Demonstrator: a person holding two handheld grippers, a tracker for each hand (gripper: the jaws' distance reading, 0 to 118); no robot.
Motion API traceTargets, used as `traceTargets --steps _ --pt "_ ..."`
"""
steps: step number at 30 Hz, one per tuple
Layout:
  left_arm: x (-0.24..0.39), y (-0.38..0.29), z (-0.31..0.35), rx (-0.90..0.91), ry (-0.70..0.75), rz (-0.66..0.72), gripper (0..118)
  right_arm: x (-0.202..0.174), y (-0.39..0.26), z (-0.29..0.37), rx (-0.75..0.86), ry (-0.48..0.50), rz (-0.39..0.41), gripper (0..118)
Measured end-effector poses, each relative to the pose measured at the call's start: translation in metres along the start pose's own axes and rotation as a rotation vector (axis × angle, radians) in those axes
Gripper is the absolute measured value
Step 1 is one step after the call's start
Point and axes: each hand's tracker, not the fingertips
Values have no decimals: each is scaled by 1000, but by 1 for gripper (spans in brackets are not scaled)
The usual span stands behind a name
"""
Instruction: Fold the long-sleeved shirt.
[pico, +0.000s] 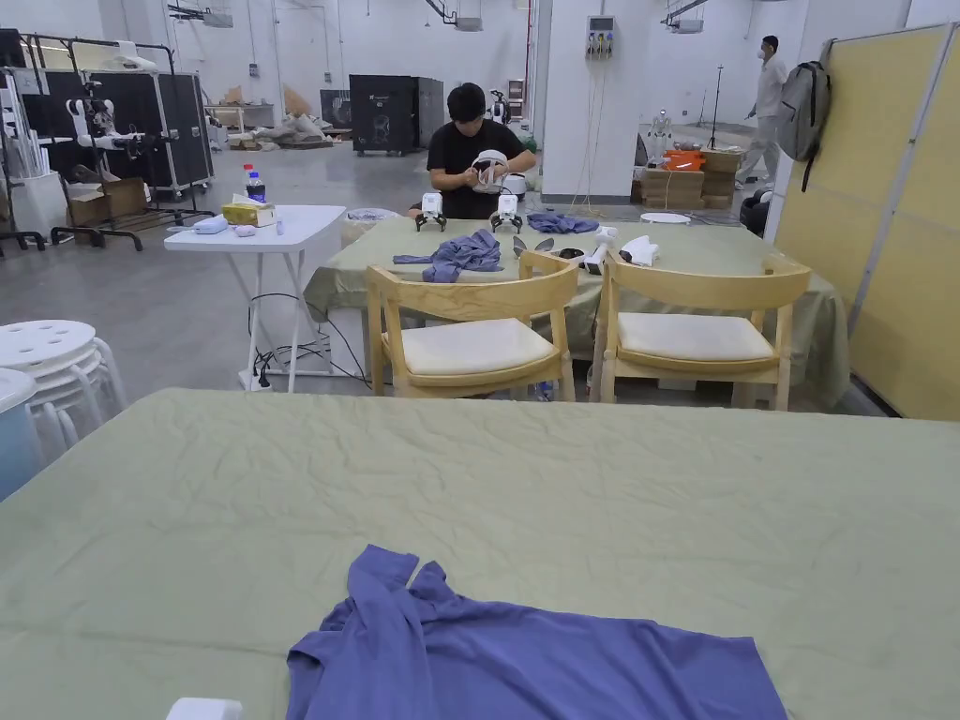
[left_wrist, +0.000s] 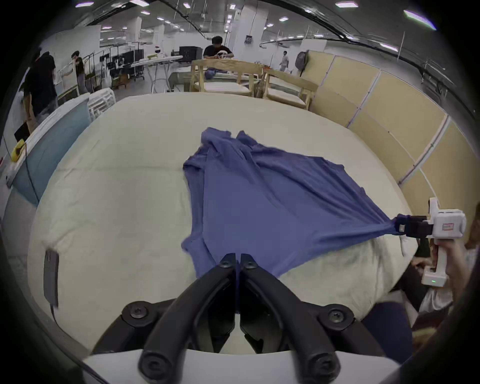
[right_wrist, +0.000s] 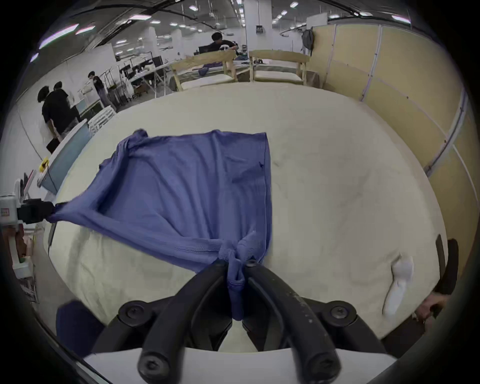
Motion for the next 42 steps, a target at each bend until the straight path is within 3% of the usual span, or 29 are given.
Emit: traceTargets --steps 5,11,16,20,21,23,24,25,26,29,30,31,32,33,34,36,39,40,41,42 --pt "5 -58 34 -60 -9 -13 0 -1 -60 24 -48 -22 54 8" --pt "4 -116 50 -123 -11 19 0 4 -112 33 -113 -15 30 8" --pt "4 -140 53 -159 -20 42 0 2 -132 29 -157 -44 54 8" --pt "3 -145 51 -169 -49 45 2 9 -138 25 -176 4 -6 12" --pt "3 -144 51 -161 -50 53 19 9 -139 24 -178 -4 -7 34" --pt "6 -143 49 -116 23 42 102 10 -141 23 -167 -56 -9 102" --pt "5 -141 57 -37 54 19 117 10 -138 30 -76 -7 21 118" --pt "2 -138 56 -15 25 22 109 12 -136 34 -69 -70 9 114" --pt "5 -136 58 -9 -12 53 107 13 -135 37 -46 -45 -11 107" --pt "7 -132 55 -61 -11 94 111 15 -127 44 -36 -66 -48 112" --pt "9 -130 53 -76 -9 105 105 16 -124 47 -31 -59 -63 94" --pt "10 -129 53 -95 -22 108 84 12 -120 52 2 -31 -77 59" --pt "10 -128 54 -79 -24 103 35 10 -117 54 34 -14 -76 1" --pt "13 -126 51 -68 -19 102 2 7 -117 55 28 -7 -81 3" --pt "10 -122 50 -46 9 117 0 6 -114 61 49 -41 -75 3" --pt "-1 -103 40 -32 -38 155 0 -1 -106 59 94 1 -60 3" --pt "-16 -60 14 29 46 182 4 -13 -95 48 108 30 -76 3" --pt "-22 -41 0 49 55 205 18 -17 -92 43 108 47 -86 3" --pt "-28 -21 -15 66 69 224 48 -20 -89 39 110 68 -98 3" --pt "-35 4 -37 78 52 249 103 -23 -86 34 109 90 -113 3"
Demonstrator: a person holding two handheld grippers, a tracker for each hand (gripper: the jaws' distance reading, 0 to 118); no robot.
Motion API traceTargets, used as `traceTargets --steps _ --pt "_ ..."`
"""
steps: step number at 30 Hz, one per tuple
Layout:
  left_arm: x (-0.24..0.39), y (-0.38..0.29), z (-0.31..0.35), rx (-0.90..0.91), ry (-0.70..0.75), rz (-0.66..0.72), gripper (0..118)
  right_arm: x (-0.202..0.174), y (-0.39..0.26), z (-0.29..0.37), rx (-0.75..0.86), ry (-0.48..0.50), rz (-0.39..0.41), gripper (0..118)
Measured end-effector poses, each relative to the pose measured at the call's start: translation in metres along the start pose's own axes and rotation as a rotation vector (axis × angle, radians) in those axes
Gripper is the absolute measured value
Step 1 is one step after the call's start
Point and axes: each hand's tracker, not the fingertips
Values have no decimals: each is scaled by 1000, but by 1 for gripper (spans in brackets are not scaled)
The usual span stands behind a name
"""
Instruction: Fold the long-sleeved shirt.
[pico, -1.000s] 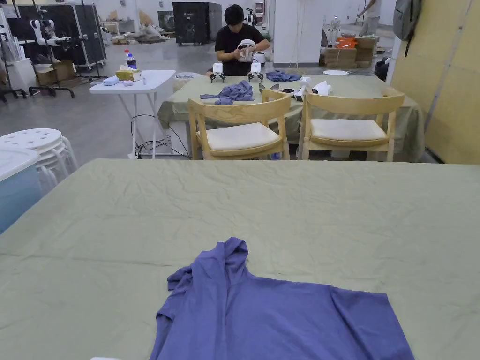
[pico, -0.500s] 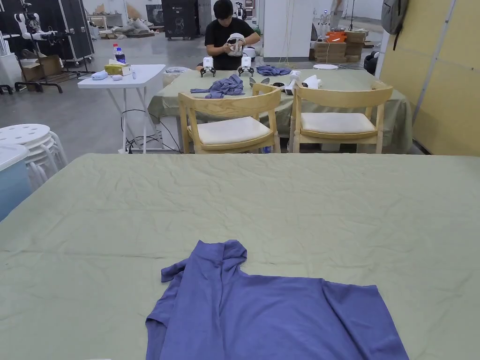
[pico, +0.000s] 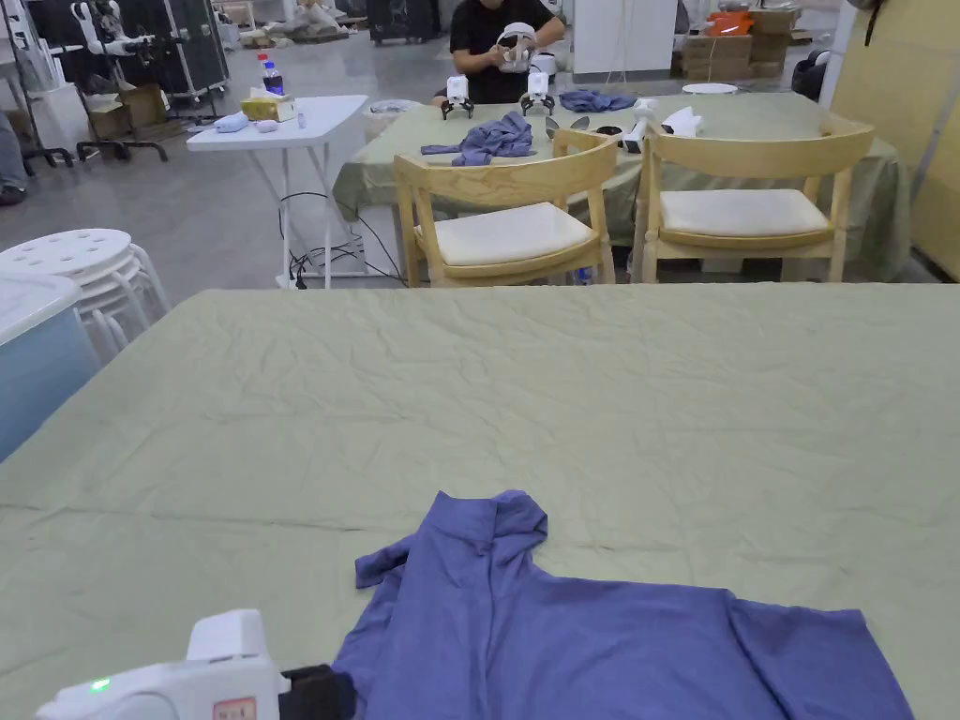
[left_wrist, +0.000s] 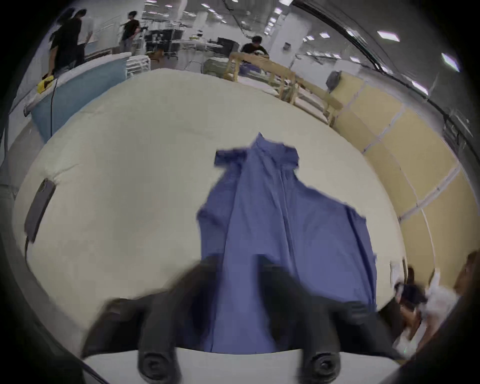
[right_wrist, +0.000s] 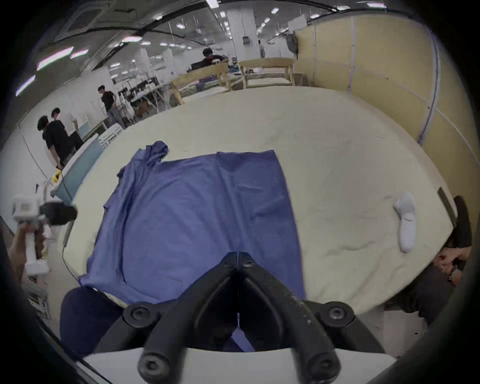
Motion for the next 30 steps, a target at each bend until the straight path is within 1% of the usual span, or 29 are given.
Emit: traceTargets --steps 1,2,3,4,5,6,8,10,11,12,13,14,15,16,17,19,21,23,27,30 --pt "1 23 -25 0 17 33 113 -3 3 -9 -18 21 -23 3" --pt "3 41 -47 2 54 77 118 -6 5 -15 -37 41 -36 3" --pt "2 59 -66 21 21 168 118 -8 8 -21 -44 50 -39 3" --pt "6 78 -88 32 60 223 113 -11 11 -27 -46 51 -40 3" --pt "8 91 -109 33 54 277 111 -13 15 -33 -55 57 -37 3" --pt "11 104 -130 26 59 298 111 -15 19 -39 -65 63 -30 3" --pt "25 118 -170 1 63 276 111 -17 28 -48 -66 59 -28 3" --pt "32 122 -206 -149 87 200 109 -18 37 -58 -72 60 -27 3" --pt "35 118 -218 -217 104 187 105 -18 41 -63 -74 61 -28 3" --pt "37 115 -226 -218 153 179 87 -18 43 -66 -73 58 -28 3" --pt "39 114 -226 -194 222 161 77 -17 47 -70 -72 55 -27 3" --pt "41 117 -223 -173 169 170 75 -17 49 -72 -73 53 -24 3" --pt "44 122 -221 -163 158 164 59 -17 50 -74 -72 55 -22 3" --pt "46 129 -218 -124 140 109 26 -17 52 -75 -72 58 -24 3" --pt "51 134 -213 -111 61 106 16 -18 52 -76 -74 63 -25 3" --pt "60 143 -204 -123 79 16 16 -20 52 -76 -75 73 -21 3" --pt "73 147 -188 -97 68 -53 16 -25 52 -72 -69 85 -22 3" --pt "80 154 -170 -57 90 -119 16 -30 52 -63 -55 98 -17 3" --pt "90 164 -124 -7 67 -164 16 -39 51 -39 -18 114 1 3" --pt "106 152 -79 29 69 -273 16 -43 49 -22 10 120 20 3"
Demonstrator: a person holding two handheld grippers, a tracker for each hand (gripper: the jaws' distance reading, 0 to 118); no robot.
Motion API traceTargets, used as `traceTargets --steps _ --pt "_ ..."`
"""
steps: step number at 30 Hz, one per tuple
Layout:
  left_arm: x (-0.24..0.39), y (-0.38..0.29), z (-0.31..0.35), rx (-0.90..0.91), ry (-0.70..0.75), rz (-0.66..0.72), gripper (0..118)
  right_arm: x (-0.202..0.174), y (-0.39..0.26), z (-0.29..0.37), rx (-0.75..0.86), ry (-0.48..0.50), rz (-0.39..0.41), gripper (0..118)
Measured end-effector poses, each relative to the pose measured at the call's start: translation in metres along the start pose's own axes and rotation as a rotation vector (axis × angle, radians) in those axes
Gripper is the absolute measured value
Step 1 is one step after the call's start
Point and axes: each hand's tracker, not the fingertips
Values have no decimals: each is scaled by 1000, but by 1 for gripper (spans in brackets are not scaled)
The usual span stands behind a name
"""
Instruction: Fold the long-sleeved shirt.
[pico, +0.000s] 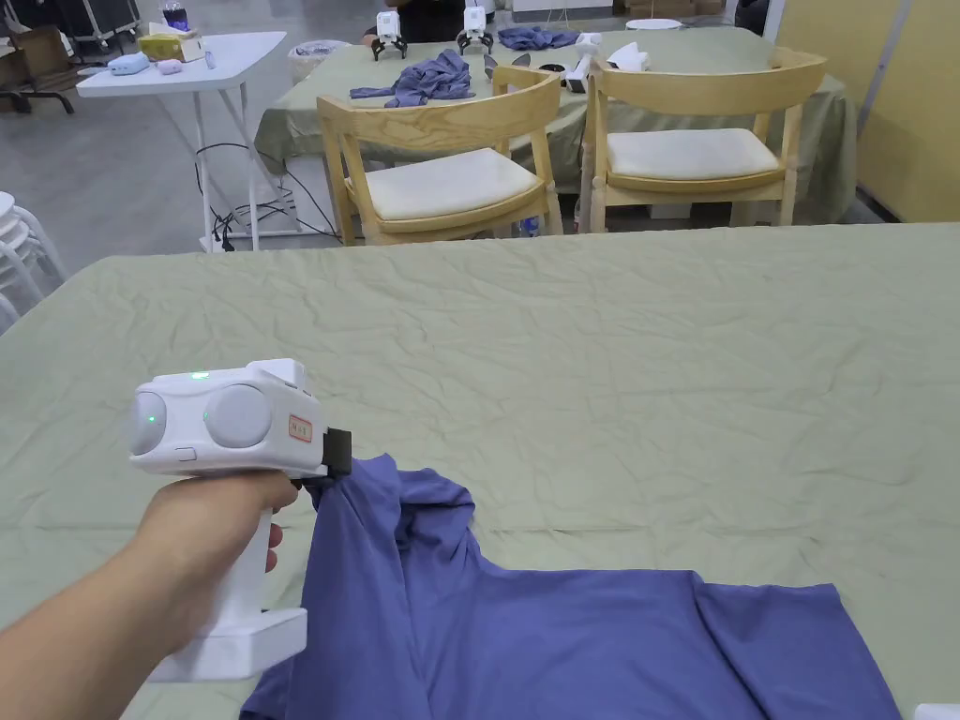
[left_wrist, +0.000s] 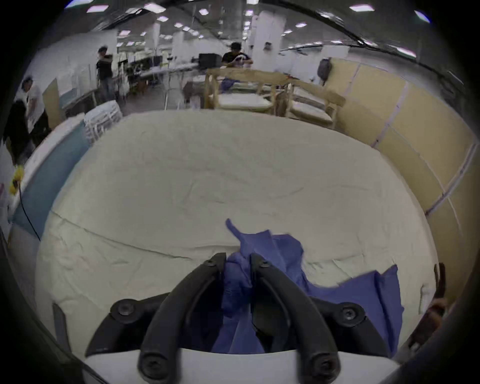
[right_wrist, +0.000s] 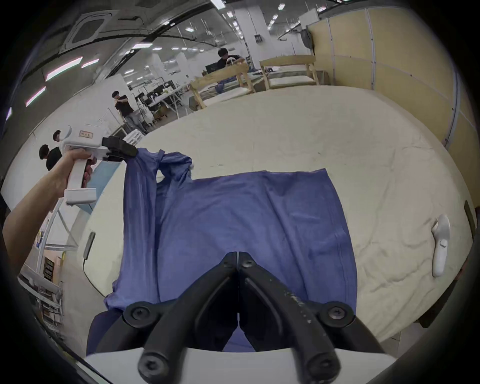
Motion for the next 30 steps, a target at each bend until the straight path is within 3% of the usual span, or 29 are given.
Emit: traceTargets --steps 3,9,15,20,21,22,24,25,27,30 --pt "15 -28 50 1 -55 -47 16 -4 -3 16 24 7 -1 3" --pt "39 -117 104 -162 -124 -134 16 -11 -12 29 40 25 -19 3" --pt "27 -193 80 -336 -91 -91 16 -24 -21 35 30 46 11 3" --pt "16 -219 43 -389 -115 74 17 -29 -24 36 17 46 26 3" --pt "14 -222 34 -413 -128 95 25 -30 -23 36 16 45 26 3" --pt "13 -225 29 -427 -148 115 45 -30 -23 37 19 44 24 3" --pt "7 -227 28 -389 -87 135 114 -29 -19 41 29 46 21 3" --pt "5 -225 35 -352 -59 133 118 -28 -18 43 38 46 17 3" --pt "0 -216 70 -150 -60 189 111 -25 -16 46 53 48 11 3" --pt "-5 -221 117 -2 -104 230 111 -21 -15 46 64 51 -11 3"
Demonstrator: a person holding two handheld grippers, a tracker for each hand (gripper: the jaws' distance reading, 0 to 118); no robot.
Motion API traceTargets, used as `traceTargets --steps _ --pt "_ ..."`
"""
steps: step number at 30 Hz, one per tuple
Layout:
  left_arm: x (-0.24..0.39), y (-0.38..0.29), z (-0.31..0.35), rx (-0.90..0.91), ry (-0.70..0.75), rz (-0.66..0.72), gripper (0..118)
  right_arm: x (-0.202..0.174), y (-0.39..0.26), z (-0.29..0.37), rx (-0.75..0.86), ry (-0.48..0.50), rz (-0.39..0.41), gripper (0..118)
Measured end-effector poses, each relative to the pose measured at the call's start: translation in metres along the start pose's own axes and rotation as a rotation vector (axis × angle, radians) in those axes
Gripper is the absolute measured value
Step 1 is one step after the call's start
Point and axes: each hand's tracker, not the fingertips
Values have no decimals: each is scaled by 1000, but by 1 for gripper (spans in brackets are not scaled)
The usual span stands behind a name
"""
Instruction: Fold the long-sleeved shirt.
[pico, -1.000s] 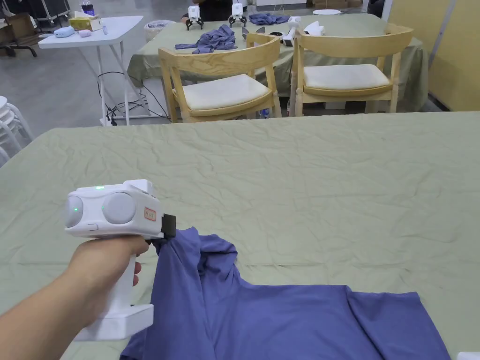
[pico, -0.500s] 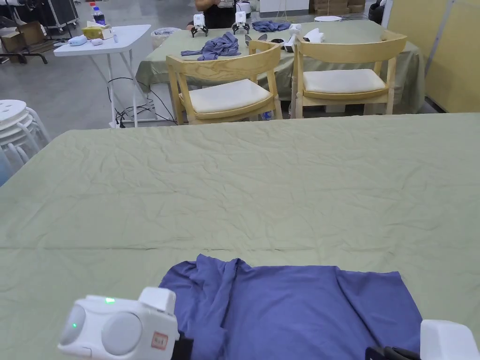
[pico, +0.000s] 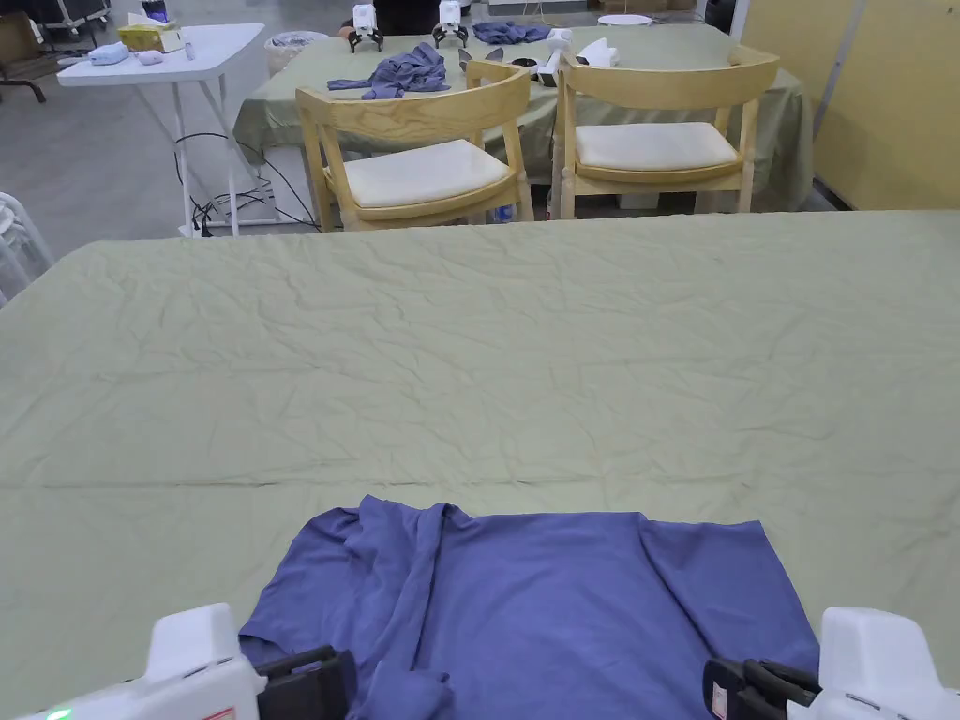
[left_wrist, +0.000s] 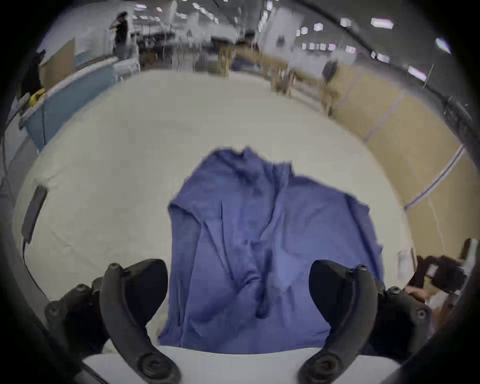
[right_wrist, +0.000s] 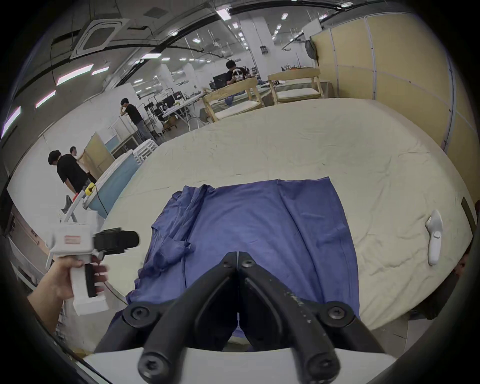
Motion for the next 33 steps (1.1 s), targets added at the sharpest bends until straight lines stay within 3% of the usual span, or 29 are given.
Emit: traceTargets --steps 2,3,4,5,6,10,11,12,14,15,17,20,24,26,27,28,31,33 --pt "-1 -10 19 -31 19 15 111 2 -1 -3 0 3 -9 3" --pt "-3 -16 27 -135 33 3 110 3 -2 -5 -2 4 -10 3" --pt "-4 -25 31 -166 37 -15 103 3 -3 -8 -7 3 -13 3" --pt "-6 -33 35 -127 19 -5 79 4 -5 -12 -13 0 -18 3" --pt "-6 -38 33 -134 11 8 5 5 -6 -17 -21 0 -24 3" --pt "-21 -12 8 -173 -87 69 2 9 -10 -34 -62 10 -45 3" --pt "-22 3 -2 -164 -74 71 7 9 -9 -38 -68 11 -44 3" --pt "-17 18 -11 -141 -55 53 30 8 -9 -41 -74 9 -41 3" --pt "-18 57 -47 -77 -33 -9 98 9 -8 -45 -79 10 -38 3" --pt "-17 76 -69 -46 16 -20 118 10 -7 -47 -82 11 -44 3" --pt "-6 101 -103 3 83 -16 113 14 -5 -51 -85 12 -60 3" --pt "-19 139 -180 -100 162 -46 111 20 2 -59 -95 -6 -72 3" --pt "-24 142 -241 -202 157 -134 66 35 19 -72 -105 -34 -72 3" --pt "-16 132 -243 -194 162 -217 65 47 33 -83 -134 -40 -82 3" --pt "-10 131 -240 -173 183 -287 43 54 42 -91 -145 -41 -75 3" --pt "-7 132 -234 -181 149 -302 4 60 51 -99 -154 -38 -69 3" --pt "-6 145 -219 -177 91 -209 0 87 89 -136 -224 -42 -102 8" --pt "-6 151 -202 -155 13 -167 0 107 118 -166 -254 -25 -114 20"
